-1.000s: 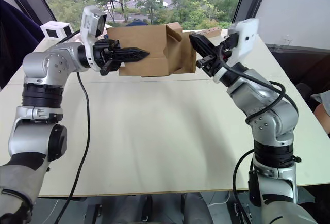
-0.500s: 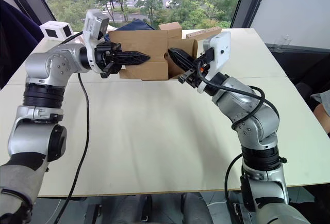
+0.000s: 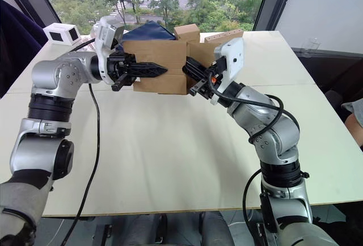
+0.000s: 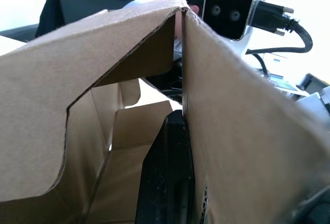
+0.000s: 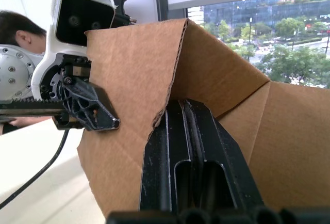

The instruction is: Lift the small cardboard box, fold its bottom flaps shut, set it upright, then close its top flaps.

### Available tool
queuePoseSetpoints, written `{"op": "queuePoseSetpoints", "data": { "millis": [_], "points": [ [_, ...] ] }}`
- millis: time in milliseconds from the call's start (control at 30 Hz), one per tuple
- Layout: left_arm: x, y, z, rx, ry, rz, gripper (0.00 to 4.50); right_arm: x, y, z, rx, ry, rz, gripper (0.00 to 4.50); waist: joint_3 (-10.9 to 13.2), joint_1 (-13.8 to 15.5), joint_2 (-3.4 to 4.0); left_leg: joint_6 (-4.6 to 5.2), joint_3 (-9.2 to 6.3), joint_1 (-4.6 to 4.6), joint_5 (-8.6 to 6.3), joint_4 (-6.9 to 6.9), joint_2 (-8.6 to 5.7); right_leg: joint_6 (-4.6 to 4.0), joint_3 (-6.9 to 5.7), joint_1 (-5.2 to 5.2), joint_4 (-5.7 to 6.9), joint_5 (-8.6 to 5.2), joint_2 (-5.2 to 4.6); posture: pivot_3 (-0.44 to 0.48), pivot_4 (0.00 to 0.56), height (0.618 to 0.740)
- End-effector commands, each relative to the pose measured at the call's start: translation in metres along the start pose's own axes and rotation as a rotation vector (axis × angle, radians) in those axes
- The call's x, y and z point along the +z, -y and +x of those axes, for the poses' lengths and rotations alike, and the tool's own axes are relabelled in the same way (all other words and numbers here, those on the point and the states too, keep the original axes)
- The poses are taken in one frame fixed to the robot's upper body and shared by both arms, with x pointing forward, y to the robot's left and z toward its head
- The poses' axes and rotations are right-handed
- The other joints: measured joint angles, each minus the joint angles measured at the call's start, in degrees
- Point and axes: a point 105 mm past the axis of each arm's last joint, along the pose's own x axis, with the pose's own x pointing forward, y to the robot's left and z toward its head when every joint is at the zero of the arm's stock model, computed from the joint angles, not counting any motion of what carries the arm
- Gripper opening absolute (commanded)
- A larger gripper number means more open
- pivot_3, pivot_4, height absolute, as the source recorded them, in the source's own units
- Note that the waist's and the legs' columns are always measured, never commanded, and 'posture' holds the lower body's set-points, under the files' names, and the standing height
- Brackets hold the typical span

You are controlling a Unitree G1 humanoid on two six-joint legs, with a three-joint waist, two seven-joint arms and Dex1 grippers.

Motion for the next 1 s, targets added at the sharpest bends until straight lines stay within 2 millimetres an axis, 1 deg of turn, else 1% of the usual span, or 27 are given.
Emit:
{"op": "queuePoseSetpoints", "data": {
  "millis": [33,300,367,433,500,667,833,1000],
  "points": [
    [0.016,0.001,-0.001,0.014,0.033,0.056,0.0,0.016,-0.011,-0.012,0.048,0.018,-0.069,0.04,0.0,0.03,0.0,0.0,0.0,0.0,0.0,0.0,0.0,0.0,0.0,0.0,-0.01,0.0,0.0,0.0,0.15,0.74],
    [0.015,-0.001,-0.004,0.024,0.035,0.054,0.0,0.024,-0.008,-0.049,0.022,-0.066,-0.13,0.04,0.01,0.06,0.0,0.01,-0.02,-0.03,0.0,0.0,0.0,0.0,-0.01,0.0,-0.02,0.0,0.02,0.0,0.15,0.74],
    [0.015,0.0,-0.004,0.019,0.038,0.054,0.0,0.018,-0.007,-0.058,0.014,-0.116,-0.13,0.04,0.01,0.06,-0.01,0.01,-0.03,-0.03,-0.01,0.0,0.0,0.0,-0.01,0.0,-0.03,0.0,0.02,0.0,0.15,0.74],
    [0.017,0.002,-0.003,0.008,0.041,0.057,0.0,0.001,-0.007,-0.069,0.017,-0.21,-0.125,0.04,0.01,0.08,-0.01,0.01,-0.02,-0.03,-0.01,0.0,0.0,0.0,-0.01,0.01,-0.03,0.0,0.01,0.0,0.15,0.74],
    [0.017,0.003,-0.002,0.001,0.042,0.059,0.0,-0.013,-0.008,-0.075,0.023,-0.264,-0.122,0.04,0.01,0.08,-0.01,0.01,-0.03,-0.03,-0.01,0.01,0.0,0.0,-0.01,0.02,-0.03,0.0,0.02,0.0,0.15,0.74],
    [0.021,0.01,0.001,-0.031,0.042,0.063,0.0,-0.026,0.002,-0.069,-0.02,-0.26,-0.12,0.04,0.01,-0.16,-0.01,0.02,0.0,-0.02,0.0,0.04,0.03,0.0,0.02,0.01,0.0,0.0,0.06,0.0,0.15,0.74],
    [0.019,0.015,0.003,-0.052,0.018,0.065,0.0,-0.021,0.013,-0.054,-0.041,-0.201,-0.121,0.04,0.01,-0.08,-0.01,0.01,-0.01,-0.03,0.0,0.04,0.04,0.0,0.02,0.0,-0.01,0.0,0.09,0.0,0.15,0.74],
    [0.016,0.018,0.003,-0.06,-0.008,0.066,0.0,-0.017,0.008,-0.04,0.016,-0.164,-0.111,0.04,0.01,0.0,-0.01,0.01,-0.03,-0.03,0.0,0.04,0.05,0.0,0.01,0.0,-0.02,0.0,0.09,0.0,0.15,0.74]
  ]
}}
